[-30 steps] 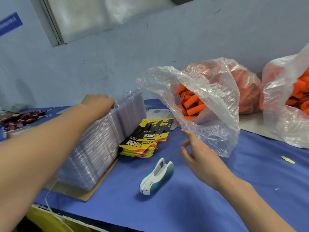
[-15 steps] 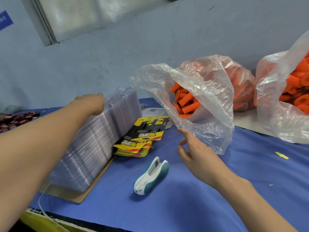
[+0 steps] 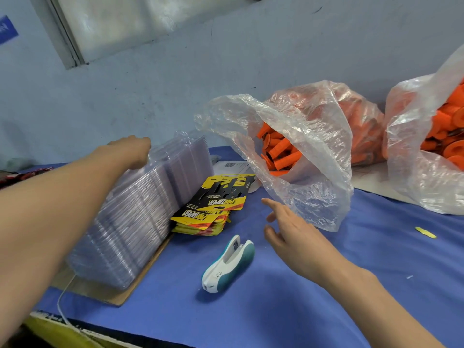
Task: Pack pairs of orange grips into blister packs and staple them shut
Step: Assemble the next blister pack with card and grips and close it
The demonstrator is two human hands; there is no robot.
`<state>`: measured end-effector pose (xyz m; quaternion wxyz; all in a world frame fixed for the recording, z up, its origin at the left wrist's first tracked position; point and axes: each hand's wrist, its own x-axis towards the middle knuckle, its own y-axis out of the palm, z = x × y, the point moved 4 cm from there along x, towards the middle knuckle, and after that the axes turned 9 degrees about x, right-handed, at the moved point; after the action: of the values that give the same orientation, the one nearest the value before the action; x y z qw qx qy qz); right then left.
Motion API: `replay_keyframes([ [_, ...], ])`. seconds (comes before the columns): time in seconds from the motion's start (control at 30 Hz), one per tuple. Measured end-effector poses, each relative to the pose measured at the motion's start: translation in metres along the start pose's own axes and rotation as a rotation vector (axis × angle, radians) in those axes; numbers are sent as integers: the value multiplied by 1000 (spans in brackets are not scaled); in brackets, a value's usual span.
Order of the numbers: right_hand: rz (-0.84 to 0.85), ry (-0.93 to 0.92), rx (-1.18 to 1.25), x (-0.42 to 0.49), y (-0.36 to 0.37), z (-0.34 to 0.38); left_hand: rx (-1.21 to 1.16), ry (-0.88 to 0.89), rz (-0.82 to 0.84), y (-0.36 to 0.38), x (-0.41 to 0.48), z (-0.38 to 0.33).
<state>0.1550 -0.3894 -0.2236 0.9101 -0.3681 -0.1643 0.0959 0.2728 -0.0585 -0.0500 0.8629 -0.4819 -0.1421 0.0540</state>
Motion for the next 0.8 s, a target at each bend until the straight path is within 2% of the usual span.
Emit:
replay_keyframes([
  [0.07, 8, -6, 5, 0, 1, 0, -50, -66, -4, 5, 0, 0],
  [0.2, 9, -9, 5, 0, 2, -1, -91, -192, -141, 8, 0, 3],
  [0.4, 10, 0, 8, 2, 1, -4, -170, -298, -454, -13, -4, 34],
  [0.6, -49, -26, 115, 2, -4, -5, -114, -180, -835, -96, -30, 50],
  [0.8, -296, -51, 450, 5, -42, -4, -137, 4, -1043, -166, -66, 42],
])
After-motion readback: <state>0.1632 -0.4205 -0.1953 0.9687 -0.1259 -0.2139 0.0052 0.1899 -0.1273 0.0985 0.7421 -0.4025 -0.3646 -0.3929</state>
